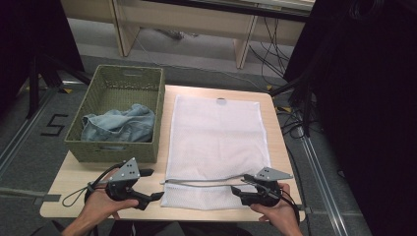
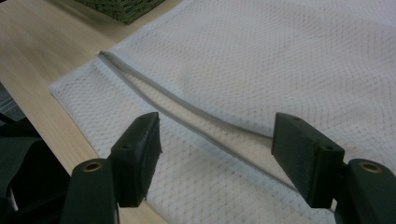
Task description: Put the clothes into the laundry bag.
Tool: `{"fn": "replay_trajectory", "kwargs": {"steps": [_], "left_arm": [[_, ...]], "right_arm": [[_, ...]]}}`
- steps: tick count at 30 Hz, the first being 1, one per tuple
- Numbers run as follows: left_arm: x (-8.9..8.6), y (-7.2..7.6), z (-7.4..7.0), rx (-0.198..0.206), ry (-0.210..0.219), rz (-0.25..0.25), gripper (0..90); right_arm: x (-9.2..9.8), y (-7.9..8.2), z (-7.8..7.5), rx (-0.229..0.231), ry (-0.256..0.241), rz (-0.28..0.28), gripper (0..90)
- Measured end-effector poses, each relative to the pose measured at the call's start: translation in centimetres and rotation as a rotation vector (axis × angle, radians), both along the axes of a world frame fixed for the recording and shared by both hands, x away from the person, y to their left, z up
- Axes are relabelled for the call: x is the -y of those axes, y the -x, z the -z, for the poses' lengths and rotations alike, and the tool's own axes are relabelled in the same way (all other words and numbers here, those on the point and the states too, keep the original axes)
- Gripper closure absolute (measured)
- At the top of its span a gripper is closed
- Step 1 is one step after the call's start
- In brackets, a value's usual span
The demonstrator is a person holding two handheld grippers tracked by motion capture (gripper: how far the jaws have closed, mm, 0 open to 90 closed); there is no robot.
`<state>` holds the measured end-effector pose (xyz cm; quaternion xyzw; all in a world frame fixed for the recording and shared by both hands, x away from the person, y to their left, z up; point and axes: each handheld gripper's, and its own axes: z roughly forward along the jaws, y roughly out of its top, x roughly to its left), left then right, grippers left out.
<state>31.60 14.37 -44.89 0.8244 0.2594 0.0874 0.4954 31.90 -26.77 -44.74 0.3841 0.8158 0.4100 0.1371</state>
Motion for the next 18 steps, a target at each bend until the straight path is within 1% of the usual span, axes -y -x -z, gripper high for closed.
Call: {"fn": "replay_trajectory", "kwargs": {"steps": [3,4,5,6,7,9,10,11,12,13,15,16,17,18], "left_arm": [[0.0,0.0,0.0,-0.005,0.000,0.000,17.6],[0.0,0.0,0.0,-0.004,0.000,0.002,17.6],[0.0,0.0,0.0,-0.004,0.000,0.002,17.6],[0.1,0.1,0.0,-0.013,0.003,-0.005,17.6],[0.1,0.1,0.0,-0.006,0.000,-0.005,17.6],[0.1,0.1,0.0,-0.007,-0.002,-0.001,17.6],[0.1,0.1,0.0,-0.010,0.001,-0.005,17.6],[0.1,0.0,0.0,0.000,-0.004,0.005,17.6],[0.1,0.1,0.0,0.001,0.000,0.001,17.6],[0.1,0.1,0.0,0.003,0.001,0.000,17.6],[0.1,0.0,0.0,0.008,0.000,-0.001,17.1],[0.0,0.0,0.0,0.010,0.001,0.000,16.9],[0.0,0.0,0.0,0.010,0.001,0.000,16.9],[0.0,0.0,0.0,0.010,0.003,-0.003,16.9]], "right_arm": [[0.0,-0.1,0.1,0.006,-0.005,0.004,33.8],[0.1,-0.1,0.0,0.003,0.007,0.002,33.8],[0.1,-0.1,0.0,0.003,0.007,0.002,33.8],[0.0,-0.1,0.1,0.011,0.004,0.006,33.7],[0.0,-0.1,0.1,0.014,0.004,0.005,33.6],[0.0,-0.2,0.2,0.012,0.002,0.002,33.7],[-0.1,-0.1,0.1,-0.001,0.013,0.009,33.6],[-0.1,-0.2,0.2,0.003,0.019,0.013,33.2],[-0.1,-0.5,0.2,0.030,0.044,0.013,32.7],[-0.1,-0.6,0.2,0.025,0.054,0.010,32.5],[-0.2,-0.7,0.3,0.029,0.047,0.021,32.0],[-0.5,-1.0,0.4,0.018,0.044,0.036,28.4],[-0.5,-1.0,0.4,0.018,0.044,0.036,28.4],[-0.6,-1.5,0.5,0.035,0.060,0.026,26.6]]}}
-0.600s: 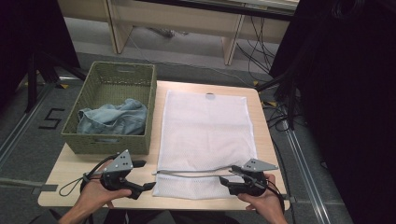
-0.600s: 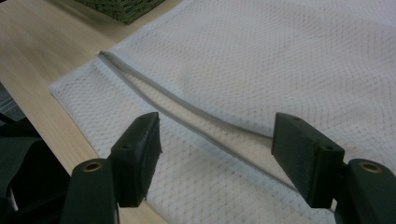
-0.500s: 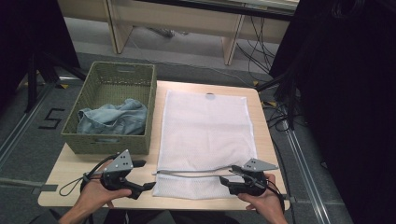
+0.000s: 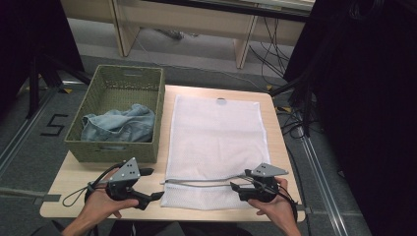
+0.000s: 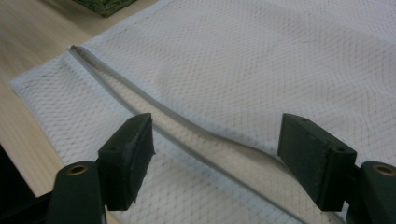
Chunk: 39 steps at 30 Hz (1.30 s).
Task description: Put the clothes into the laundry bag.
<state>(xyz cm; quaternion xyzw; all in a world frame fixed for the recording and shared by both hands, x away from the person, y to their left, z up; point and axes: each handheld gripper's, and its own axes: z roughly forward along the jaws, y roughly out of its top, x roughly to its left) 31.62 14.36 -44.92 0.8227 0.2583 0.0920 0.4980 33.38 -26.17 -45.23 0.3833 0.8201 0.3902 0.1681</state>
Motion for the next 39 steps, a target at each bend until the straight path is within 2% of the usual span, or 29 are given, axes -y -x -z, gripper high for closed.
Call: {"fn": "replay_trajectory", "kwargs": {"steps": [7,10,12,14,16,17,18,19,20,21,22,25,26,31,32,35,36,37,38,39], "left_arm": [[0.2,0.0,0.1,-0.018,0.006,0.001,17.2],[0.1,0.0,0.1,-0.017,0.000,0.004,17.2],[0.1,-0.1,0.1,-0.003,-0.002,0.002,17.0],[0.0,-0.1,0.1,-0.006,0.001,-0.002,16.9],[0.0,-0.1,0.1,-0.010,-0.002,0.000,16.9],[0.0,-0.1,0.1,-0.010,-0.002,0.000,16.9],[0.0,-0.1,0.2,-0.017,-0.001,-0.006,16.9],[0.0,-0.1,0.1,-0.008,-0.010,-0.006,16.9],[0.0,-0.1,0.1,-0.010,-0.010,-0.010,16.9],[0.0,-0.1,0.1,-0.010,-0.010,-0.010,16.9],[-0.1,-0.2,0.1,0.000,-0.011,0.007,16.9],[-0.1,-0.2,0.1,-0.003,-0.013,0.000,16.9],[-0.1,-0.2,0.1,-0.005,-0.012,-0.006,16.8],[-0.1,-0.2,0.1,-0.004,-0.011,-0.011,16.7],[-0.1,-0.2,0.1,-0.010,-0.008,-0.013,16.6],[-0.1,-0.2,0.1,-0.011,-0.009,-0.016,16.6],[-0.1,-0.2,0.1,-0.010,-0.011,-0.019,16.6],[-0.1,-0.2,0.1,-0.002,-0.013,-0.010,16.6],[-0.1,-0.2,0.1,-0.003,-0.015,-0.011,16.6],[-0.1,-0.2,0.1,-0.003,-0.015,-0.011,16.6]], "right_arm": [[-0.6,-2.0,0.8,0.014,0.060,-0.038,23.3],[-0.9,-2.4,1.1,-0.003,0.066,-0.034,23.0],[-1.1,-3.4,1.6,-0.032,0.086,-0.078,23.0],[-1.4,-3.9,2.1,-0.040,0.100,-0.079,22.8],[-1.8,-4.5,2.8,-0.021,0.098,-0.078,22.6],[-1.8,-4.5,2.8,-0.021,0.098,-0.078,22.6],[-1.7,-4.7,2.7,-0.050,0.128,-0.098,22.6],[-1.9,-4.9,3.0,-0.047,0.131,-0.098,22.6],[-2.2,-5.2,3.1,-0.037,0.167,-0.112,23.3],[-2.2,-5.2,3.1,-0.037,0.167,-0.112,23.3],[-2.5,-5.3,3.4,-0.016,0.146,-0.107,23.2],[-3.0,-5.5,3.7,-0.020,0.169,-0.132,23.0],[-3.4,-5.5,4.0,-0.047,0.176,-0.138,23.1],[-3.7,-5.8,4.6,-0.052,0.182,-0.147,23.5],[-3.8,-6.0,4.8,-0.070,0.195,-0.153,23.7],[-3.8,-6.2,5.0,-0.072,0.196,-0.159,26.4],[-3.8,-6.4,4.9,-0.095,0.217,-0.164,30.6],[-3.8,-6.4,4.9,-0.095,0.217,-0.164,30.6],[-3.8,-6.6,5.1,-0.074,0.213,-0.154,37.2],[-3.8,-6.6,5.1,-0.074,0.213,-0.154,37.2]]}}
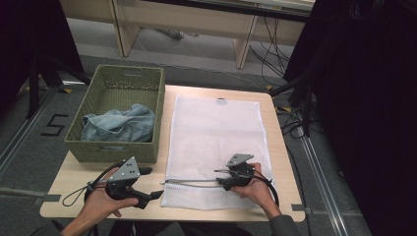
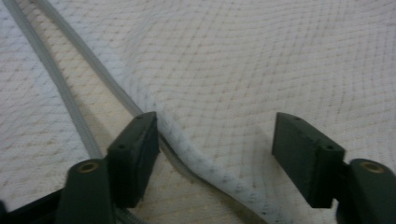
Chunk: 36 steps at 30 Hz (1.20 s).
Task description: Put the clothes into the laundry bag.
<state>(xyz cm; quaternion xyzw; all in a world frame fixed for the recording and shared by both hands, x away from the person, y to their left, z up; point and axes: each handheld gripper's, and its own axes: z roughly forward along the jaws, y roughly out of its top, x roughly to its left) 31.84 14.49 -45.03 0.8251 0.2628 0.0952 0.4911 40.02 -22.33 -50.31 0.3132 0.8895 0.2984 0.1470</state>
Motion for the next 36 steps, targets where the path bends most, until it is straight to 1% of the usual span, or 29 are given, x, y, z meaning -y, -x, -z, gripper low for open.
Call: {"fn": "replay_trajectory", "kwargs": {"steps": [1,3,4,5,6,7,8,10,12,13,15,17,18,19,20,22,24,25,26,27,28,29,30,31,32,33,34,35,36], "left_arm": [[0.0,0.0,0.0,-0.003,-0.002,-0.005,16.6],[0.0,0.0,0.0,-0.005,-0.002,-0.009,16.6],[0.0,0.0,0.0,-0.005,-0.002,-0.009,16.6],[0.0,0.0,0.0,-0.005,-0.002,-0.009,16.6],[0.0,0.0,0.0,-0.005,-0.002,-0.009,16.6],[0.0,0.0,0.0,-0.005,-0.001,-0.011,16.6],[0.0,0.0,0.0,-0.006,0.000,-0.016,16.6],[0.0,0.0,0.0,-0.004,-0.002,-0.016,16.6],[0.0,0.0,0.0,-0.003,-0.002,-0.016,16.6],[0.0,0.1,0.0,-0.005,0.001,-0.017,16.6],[0.0,0.0,0.0,-0.005,-0.001,-0.017,16.6],[0.0,0.0,0.0,-0.003,0.001,-0.018,16.6],[0.0,0.0,0.0,-0.003,0.001,-0.018,16.6],[0.0,0.0,0.0,0.005,0.003,-0.016,16.6],[-0.1,-0.1,0.0,0.016,-0.005,-0.010,16.6],[-0.1,-0.1,-0.1,0.020,-0.011,0.000,16.6],[-0.1,-0.1,-0.1,0.015,-0.011,-0.006,16.6],[-0.2,-0.1,-0.1,0.012,-0.010,-0.013,16.6],[-0.2,0.0,-0.1,0.016,-0.013,-0.018,16.6],[-0.2,0.0,-0.2,0.018,-0.016,-0.024,16.6],[-0.2,0.0,-0.2,0.018,-0.016,-0.024,16.6],[-0.2,0.0,-0.2,0.016,-0.017,-0.029,16.6],[-0.3,-0.1,-0.2,0.023,-0.025,-0.023,16.6],[-0.4,-0.1,-0.3,0.022,-0.022,-0.026,16.6],[-0.4,-0.1,-0.3,0.024,-0.019,-0.037,16.6],[-0.6,-0.2,-0.5,0.030,-0.038,-0.036,16.6],[-0.6,-0.2,-0.5,0.030,-0.038,-0.036,16.8],[-0.9,-0.3,-0.6,0.038,-0.049,-0.056,17.4],[-1.0,-0.5,-0.7,0.044,-0.048,-0.059,17.5]], "right_arm": [[0.0,-0.3,-0.2,0.009,0.007,0.017,46.2],[0.1,-0.5,-0.3,0.011,0.019,0.019,51.6],[0.1,-0.5,-0.3,0.011,0.019,0.019,51.6],[0.2,-0.8,-0.3,0.016,0.015,0.043,56.6],[0.2,-0.8,-0.3,0.016,0.015,0.043,56.6],[0.3,-1.1,-0.3,0.031,0.017,0.033,61.0],[0.2,-1.1,-0.4,0.016,0.019,0.043,63.0],[0.1,-1.4,-0.4,0.021,0.034,0.024,66.6],[0.0,-1.4,-0.4,0.018,0.031,0.032,67.2],[0.0,-1.6,-0.3,0.029,0.043,0.023,69.7],[-0.2,-1.6,-0.4,0.022,0.038,0.033,72.4],[-0.2,-1.7,-0.4,0.024,0.047,0.019,77.3],[-0.2,-1.7,-0.4,0.024,0.047,0.019,77.3],[-0.3,-1.7,-0.4,0.025,0.049,0.028,82.1],[-0.4,-1.7,-0.5,0.026,0.048,0.028,84.1],[-0.4,-1.8,-0.6,0.037,0.051,0.023,85.5],[-0.4,-1.8,-0.9,0.043,0.048,0.032,87.1],[-0.5,-1.8,-1.1,0.050,0.037,0.042,87.7],[-0.5,-1.7,-1.3,0.061,0.031,0.043,88.2],[-0.4,-1.7,-2.1,0.074,0.042,0.030,88.5],[-0.4,-1.7,-2.1,0.074,0.042,0.030,88.5],[-0.4,-1.7,-2.7,0.116,0.024,0.041,88.7],[-0.4,-1.7,-2.7,0.116,0.024,0.041,88.7],[-0.4,-1.5,-3.5,0.117,0.013,0.039,88.9],[-0.4,-1.4,-3.8,0.132,-0.002,0.051,88.9],[-0.4,-1.3,-4.1,0.137,-0.011,0.045,88.9],[-0.4,-1.3,-4.1,0.137,-0.011,0.045,88.9],[-0.4,-1.1,-4.7,0.150,-0.029,0.036,88.9],[-0.4,-1.0,-5.0,0.154,-0.039,0.037,88.9]]}}
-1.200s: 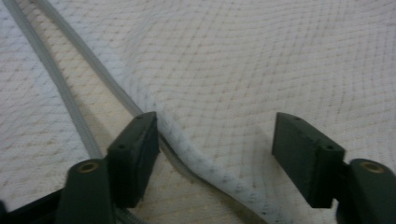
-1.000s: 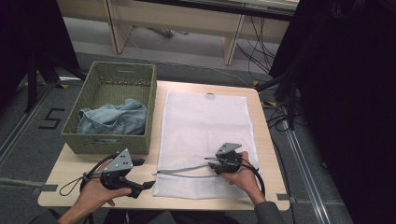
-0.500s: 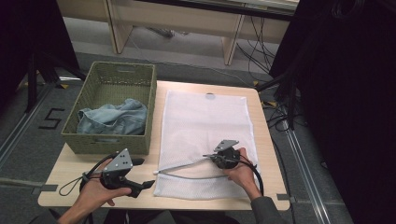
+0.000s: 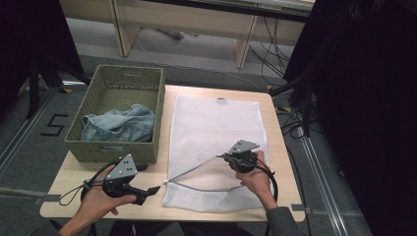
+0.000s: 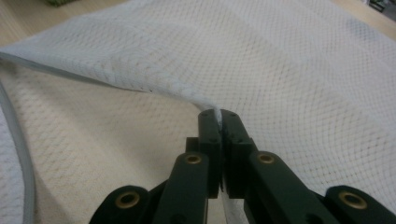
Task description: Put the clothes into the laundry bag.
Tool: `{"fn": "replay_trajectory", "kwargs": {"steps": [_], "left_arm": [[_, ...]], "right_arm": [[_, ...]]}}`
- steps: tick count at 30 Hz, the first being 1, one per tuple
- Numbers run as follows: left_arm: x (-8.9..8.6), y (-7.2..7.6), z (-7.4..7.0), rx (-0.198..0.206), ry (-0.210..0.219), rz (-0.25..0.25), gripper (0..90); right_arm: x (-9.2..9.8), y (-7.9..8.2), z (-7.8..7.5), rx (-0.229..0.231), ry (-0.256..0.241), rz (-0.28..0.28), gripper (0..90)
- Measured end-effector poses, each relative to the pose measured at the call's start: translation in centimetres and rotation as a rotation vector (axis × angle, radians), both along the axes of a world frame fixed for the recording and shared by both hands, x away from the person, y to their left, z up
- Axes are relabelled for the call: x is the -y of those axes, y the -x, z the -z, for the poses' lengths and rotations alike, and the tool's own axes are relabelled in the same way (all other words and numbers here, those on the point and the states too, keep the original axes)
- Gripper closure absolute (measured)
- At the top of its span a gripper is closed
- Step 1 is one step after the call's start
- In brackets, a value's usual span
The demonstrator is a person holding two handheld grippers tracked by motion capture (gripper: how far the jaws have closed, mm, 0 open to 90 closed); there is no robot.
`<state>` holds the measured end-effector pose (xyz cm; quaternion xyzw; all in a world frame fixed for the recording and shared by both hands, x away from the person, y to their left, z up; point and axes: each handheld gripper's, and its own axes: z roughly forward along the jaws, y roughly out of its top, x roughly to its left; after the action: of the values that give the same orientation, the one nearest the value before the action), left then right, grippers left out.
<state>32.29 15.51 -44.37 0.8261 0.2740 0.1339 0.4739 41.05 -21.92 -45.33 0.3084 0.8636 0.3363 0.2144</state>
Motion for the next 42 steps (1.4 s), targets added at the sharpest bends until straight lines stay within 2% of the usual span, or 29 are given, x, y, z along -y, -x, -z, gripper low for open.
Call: {"fn": "replay_trajectory", "kwargs": {"steps": [3,4,6,7,8,9,11,12,13,14,15,16,17,18,19,20,21,22,23,24,25,26,28,31,34,36,38,39,42], "left_arm": [[-0.4,-0.1,-0.3,0.003,0.010,-0.029,17.5],[-0.7,-0.4,-0.5,0.021,0.003,-0.022,17.5],[-1.3,-0.8,-0.9,-0.006,0.060,-0.053,17.5],[-1.9,-1.3,-1.7,0.013,0.075,-0.088,17.6],[-1.9,-1.3,-1.7,0.013,0.075,-0.088,17.8],[-2.6,-1.9,-2.7,0.060,0.025,-0.107,17.8],[-3.1,-2.3,-3.2,0.065,0.026,-0.113,17.8],[-3.6,-2.8,-3.6,0.062,0.048,-0.133,17.8],[-4.6,-4.1,-4.8,0.075,0.058,-0.177,17.7],[-4.6,-4.1,-4.8,0.075,0.058,-0.177,17.0],[-5.6,-5.7,-6.1,0.066,0.061,-0.196,16.4],[-5.6,-5.7,-6.1,0.066,0.061,-0.196,16.7],[-6.5,-7.5,-7.3,0.064,0.051,-0.203,16.7],[-6.5,-7.5,-7.3,0.064,0.051,-0.203,15.8],[-7.2,-9.3,-8.2,0.035,0.027,-0.221,14.8],[-7.2,-9.3,-8.2,0.035,0.027,-0.221,15.3],[-7.6,-11.0,-8.6,0.032,-0.023,-0.239,15.5],[-7.6,-11.0,-8.6,0.032,-0.023,-0.239,15.5],[-8.0,-12.5,-8.8,0.021,-0.087,-0.234,15.5],[-8.0,-12.5,-8.8,0.021,-0.087,-0.234,15.6],[-8.2,-13.9,-8.7,-0.013,-0.090,-0.244,15.7],[-8.2,-13.9,-8.7,-0.013,-0.090,-0.244,15.7],[-8.3,-14.9,-8.4,-0.026,-0.101,-0.251,15.7],[-8.4,-16.4,-7.7,-0.054,-0.159,-0.236,15.7],[-8.5,-17.0,-7.2,-0.069,-0.174,-0.233,15.7],[-8.5,-17.8,-6.5,-0.084,-0.182,-0.227,15.6],[-8.4,-18.0,-6.3,-0.091,-0.193,-0.227,15.6],[-8.2,-18.5,-5.9,-0.101,-0.214,-0.223,15.7],[-8.0,-18.9,-5.4,-0.121,-0.223,-0.212,15.7]], "right_arm": [[0.0,0.1,-0.6,0.025,-0.015,0.002,88.9],[0.1,0.1,-0.9,0.033,-0.019,-0.007,88.9],[0.1,0.2,-1.5,0.040,-0.029,-0.010,88.9],[0.0,0.3,-1.9,0.052,-0.042,-0.001,88.9],[0.0,0.3,-1.9,0.052,-0.042,-0.001,88.9],[0.0,0.4,-2.2,0.058,-0.046,-0.003,88.9],[-0.1,0.4,-2.5,0.069,-0.044,-0.012,88.9],[-0.1,0.4,-2.5,0.069,-0.044,-0.012,88.9],[-0.1,0.4,-2.7,0.075,-0.049,-0.008,88.9],[-0.1,0.4,-2.7,0.075,-0.049,-0.008,88.9],[0.0,0.4,-2.9,0.079,-0.055,-0.011,88.9],[0.0,0.5,-3.0,0.065,-0.064,-0.003,88.9],[0.1,0.5,-3.1,0.075,-0.059,-0.009,88.9],[0.1,0.5,-3.1,0.075,-0.059,-0.009,88.9],[0.2,0.5,-3.0,0.075,-0.065,0.003,88.8],[0.2,0.5,-3.0,0.075,-0.065,0.003,88.8],[0.3,0.5,-3.1,0.071,-0.066,0.001,88.8],[0.3,0.5,-3.1,0.071,-0.066,0.001,88.8],[0.3,0.5,-3.0,0.073,-0.068,0.002,88.8],[0.3,0.5,-3.0,0.073,-0.068,0.002,88.8],[0.3,0.5,-3.1,0.069,-0.067,-0.001,88.8],[0.3,0.5,-3.1,0.077,-0.071,0.001,88.8],[0.3,0.5,-3.1,0.076,-0.073,0.003,88.8],[0.5,0.4,-3.1,0.077,-0.075,0.003,88.8],[0.6,0.3,-3.1,0.080,-0.070,-0.007,88.8],[0.6,0.5,-3.1,0.080,-0.081,0.013,89.0],[0.6,0.4,-3.1,0.079,-0.074,0.006,89.8],[0.6,0.5,-3.1,0.076,-0.069,0.001,90.0],[0.5,0.4,-3.0,0.064,-0.071,-0.016,90.0]]}}
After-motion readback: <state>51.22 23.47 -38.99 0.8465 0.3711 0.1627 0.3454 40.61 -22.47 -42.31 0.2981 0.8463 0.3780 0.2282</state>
